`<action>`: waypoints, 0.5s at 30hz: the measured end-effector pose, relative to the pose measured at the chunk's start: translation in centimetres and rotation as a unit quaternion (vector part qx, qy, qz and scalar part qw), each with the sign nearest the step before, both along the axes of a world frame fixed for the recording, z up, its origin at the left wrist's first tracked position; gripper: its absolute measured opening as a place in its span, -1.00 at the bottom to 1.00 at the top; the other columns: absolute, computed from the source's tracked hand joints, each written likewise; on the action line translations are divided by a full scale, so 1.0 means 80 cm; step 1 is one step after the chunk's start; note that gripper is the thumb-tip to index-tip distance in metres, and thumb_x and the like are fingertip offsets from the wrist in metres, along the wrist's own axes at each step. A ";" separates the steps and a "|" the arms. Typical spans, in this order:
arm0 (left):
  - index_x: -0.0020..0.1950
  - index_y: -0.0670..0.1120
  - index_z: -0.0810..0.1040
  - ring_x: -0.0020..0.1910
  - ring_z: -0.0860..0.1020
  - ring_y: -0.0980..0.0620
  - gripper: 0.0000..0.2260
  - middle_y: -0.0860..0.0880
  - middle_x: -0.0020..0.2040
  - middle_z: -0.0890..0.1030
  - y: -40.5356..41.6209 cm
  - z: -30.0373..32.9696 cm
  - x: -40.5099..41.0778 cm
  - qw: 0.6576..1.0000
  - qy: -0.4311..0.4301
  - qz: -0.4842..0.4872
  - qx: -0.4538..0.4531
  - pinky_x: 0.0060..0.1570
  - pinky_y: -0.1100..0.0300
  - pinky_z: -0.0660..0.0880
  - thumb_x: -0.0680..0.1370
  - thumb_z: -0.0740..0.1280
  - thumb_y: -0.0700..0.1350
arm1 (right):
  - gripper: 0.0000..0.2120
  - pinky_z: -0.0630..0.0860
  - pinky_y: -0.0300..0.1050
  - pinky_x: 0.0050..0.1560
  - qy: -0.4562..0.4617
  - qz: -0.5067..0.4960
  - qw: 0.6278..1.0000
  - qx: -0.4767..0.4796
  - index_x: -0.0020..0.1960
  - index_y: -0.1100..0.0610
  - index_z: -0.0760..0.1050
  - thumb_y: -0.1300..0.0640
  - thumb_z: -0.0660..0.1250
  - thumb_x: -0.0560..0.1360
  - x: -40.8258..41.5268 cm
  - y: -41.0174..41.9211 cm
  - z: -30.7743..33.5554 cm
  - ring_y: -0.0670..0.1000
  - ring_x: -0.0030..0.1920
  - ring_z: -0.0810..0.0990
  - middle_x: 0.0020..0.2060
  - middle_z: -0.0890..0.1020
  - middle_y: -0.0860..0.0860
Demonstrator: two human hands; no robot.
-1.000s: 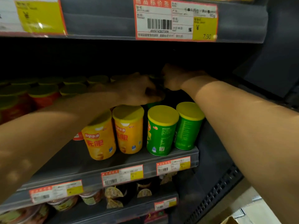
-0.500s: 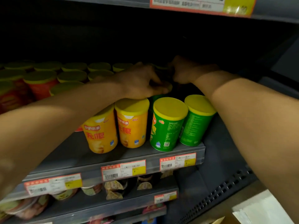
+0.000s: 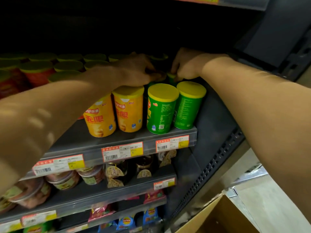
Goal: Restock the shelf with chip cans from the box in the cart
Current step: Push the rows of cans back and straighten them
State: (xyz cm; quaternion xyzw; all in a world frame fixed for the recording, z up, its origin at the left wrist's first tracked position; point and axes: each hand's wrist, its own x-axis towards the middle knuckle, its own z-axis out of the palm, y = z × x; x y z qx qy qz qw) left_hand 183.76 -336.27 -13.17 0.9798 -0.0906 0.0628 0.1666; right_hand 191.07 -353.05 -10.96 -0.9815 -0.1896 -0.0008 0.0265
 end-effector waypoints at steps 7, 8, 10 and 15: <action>0.33 0.15 0.53 0.26 0.46 -0.03 -0.65 0.00 0.30 0.54 -0.004 0.005 -0.005 1.000 0.003 0.007 0.006 0.04 0.17 0.31 0.59 0.22 0.22 | -0.63 0.61 0.11 0.11 0.006 -0.010 1.000 0.013 0.19 0.07 0.62 0.05 0.47 0.39 -0.015 -0.008 0.001 0.16 0.02 0.65 0.03 0.67 0.09; 0.32 0.15 0.53 0.26 0.46 -0.02 -0.65 0.00 0.30 0.54 -0.004 0.005 -0.007 1.000 0.002 0.011 0.007 0.03 0.17 0.31 0.59 0.23 0.22 | -0.64 0.60 0.12 0.12 0.005 -0.006 1.000 0.018 0.20 0.09 0.62 0.07 0.47 0.41 -0.017 -0.008 0.001 0.17 0.04 0.65 0.05 0.66 0.10; 0.33 0.16 0.53 0.26 0.46 -0.01 -0.65 0.02 0.31 0.54 -0.006 0.007 -0.010 1.000 0.001 0.012 0.010 0.01 0.19 0.29 0.59 0.23 0.22 | -0.65 0.60 0.12 0.13 -0.006 0.001 1.000 0.022 0.21 0.14 0.61 0.07 0.47 0.44 -0.018 -0.007 -0.001 0.17 0.06 0.63 0.08 0.65 0.12; 0.35 0.15 0.52 0.17 0.43 0.07 -0.66 0.03 0.31 0.53 -0.007 0.008 -0.016 1.000 0.006 -0.003 0.006 0.00 0.22 0.27 0.61 0.22 0.18 | -0.62 0.60 0.09 0.13 -0.007 -0.002 1.000 0.024 0.22 0.15 0.60 0.07 0.49 0.44 -0.022 -0.007 -0.001 0.15 0.07 0.62 0.11 0.64 0.11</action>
